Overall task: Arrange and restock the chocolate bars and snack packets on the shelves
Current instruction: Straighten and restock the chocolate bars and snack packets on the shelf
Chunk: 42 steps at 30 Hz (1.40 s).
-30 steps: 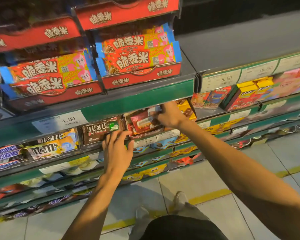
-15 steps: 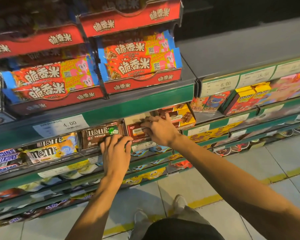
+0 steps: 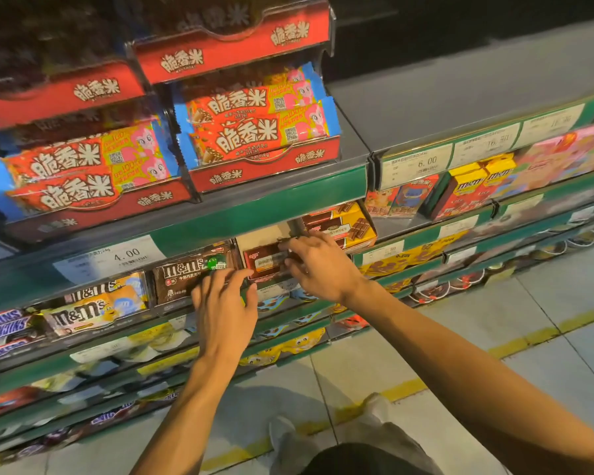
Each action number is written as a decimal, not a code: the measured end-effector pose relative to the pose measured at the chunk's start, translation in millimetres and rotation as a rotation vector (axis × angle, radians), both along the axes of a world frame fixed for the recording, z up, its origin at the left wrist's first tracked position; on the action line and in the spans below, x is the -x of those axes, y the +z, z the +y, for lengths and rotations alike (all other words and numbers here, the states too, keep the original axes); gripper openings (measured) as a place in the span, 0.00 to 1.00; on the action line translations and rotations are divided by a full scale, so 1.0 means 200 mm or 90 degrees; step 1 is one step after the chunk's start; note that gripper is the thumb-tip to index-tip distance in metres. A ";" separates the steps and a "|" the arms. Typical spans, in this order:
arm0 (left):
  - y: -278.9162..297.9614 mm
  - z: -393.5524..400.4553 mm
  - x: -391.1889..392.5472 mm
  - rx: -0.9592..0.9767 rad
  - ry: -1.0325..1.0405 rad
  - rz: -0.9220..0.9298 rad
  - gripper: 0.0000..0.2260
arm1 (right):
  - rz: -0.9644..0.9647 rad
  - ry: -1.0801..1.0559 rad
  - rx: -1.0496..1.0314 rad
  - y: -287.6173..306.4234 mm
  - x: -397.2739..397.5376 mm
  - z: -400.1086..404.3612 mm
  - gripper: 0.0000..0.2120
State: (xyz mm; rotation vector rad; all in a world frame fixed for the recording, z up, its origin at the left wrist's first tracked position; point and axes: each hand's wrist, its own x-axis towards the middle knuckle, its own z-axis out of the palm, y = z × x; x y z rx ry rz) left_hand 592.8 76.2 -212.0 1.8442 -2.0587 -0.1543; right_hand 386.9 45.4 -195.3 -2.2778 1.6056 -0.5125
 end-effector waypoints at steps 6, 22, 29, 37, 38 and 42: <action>0.21 0.13 0.28 -0.109 -0.040 0.291 0.05 | -0.328 -0.151 -0.142 0.16 0.33 0.22 0.12; 0.32 0.19 2.08 -0.334 -0.404 0.453 0.07 | -0.430 -0.666 -0.011 0.17 1.77 1.07 0.06; 0.23 0.17 2.65 -0.466 -0.521 0.399 0.08 | -0.499 -0.867 0.011 0.04 2.17 1.28 0.11; 0.22 0.03 3.37 -0.555 -0.615 0.390 0.08 | -0.490 -0.977 0.028 0.14 2.71 1.20 0.09; 0.25 0.01 3.46 -0.551 -0.630 0.394 0.08 | -0.486 -0.985 0.032 0.17 2.79 1.17 0.09; 0.36 -0.06 3.78 -0.506 -0.669 0.406 0.09 | -0.451 -0.970 0.066 0.30 3.10 1.06 0.10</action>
